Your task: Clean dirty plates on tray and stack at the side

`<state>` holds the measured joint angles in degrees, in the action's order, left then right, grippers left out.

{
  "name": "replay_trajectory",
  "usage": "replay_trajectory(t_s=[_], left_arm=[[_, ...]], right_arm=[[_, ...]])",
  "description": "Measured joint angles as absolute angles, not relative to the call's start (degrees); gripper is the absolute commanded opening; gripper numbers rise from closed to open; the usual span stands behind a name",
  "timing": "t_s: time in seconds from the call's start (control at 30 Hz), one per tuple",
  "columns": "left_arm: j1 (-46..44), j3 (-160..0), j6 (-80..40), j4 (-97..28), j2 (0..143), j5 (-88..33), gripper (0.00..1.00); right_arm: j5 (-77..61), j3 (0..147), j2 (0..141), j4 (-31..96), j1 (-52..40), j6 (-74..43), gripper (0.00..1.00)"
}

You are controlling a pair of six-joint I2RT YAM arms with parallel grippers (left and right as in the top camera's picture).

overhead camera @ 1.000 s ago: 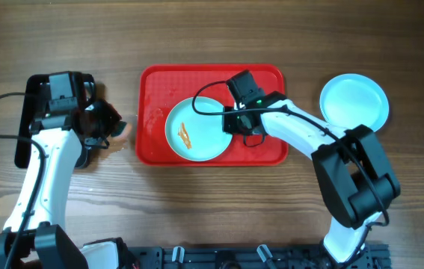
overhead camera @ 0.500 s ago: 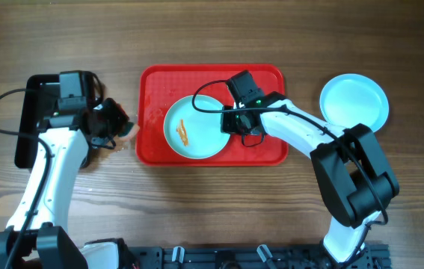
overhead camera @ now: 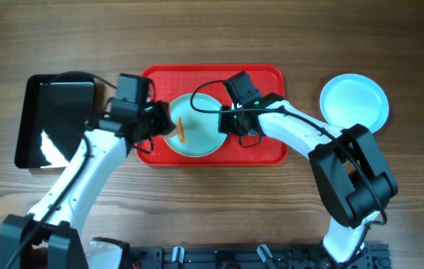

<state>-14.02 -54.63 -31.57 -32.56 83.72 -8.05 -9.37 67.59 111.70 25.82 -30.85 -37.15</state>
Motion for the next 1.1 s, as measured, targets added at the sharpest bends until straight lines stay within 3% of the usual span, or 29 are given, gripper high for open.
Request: replay_trajectory(t_s=[0.6,1.1], left_arm=[[-24.80,-54.54,-32.93,-21.28,94.56,-11.29,0.04],[-25.41,-54.54,-33.32,-20.53,100.73,-10.74,0.04]], right_arm=[[-9.41,67.59,111.70,25.80,-30.83,-37.52,0.04],[-9.41,67.59,111.70,25.80,-30.85,-37.50,0.04]])
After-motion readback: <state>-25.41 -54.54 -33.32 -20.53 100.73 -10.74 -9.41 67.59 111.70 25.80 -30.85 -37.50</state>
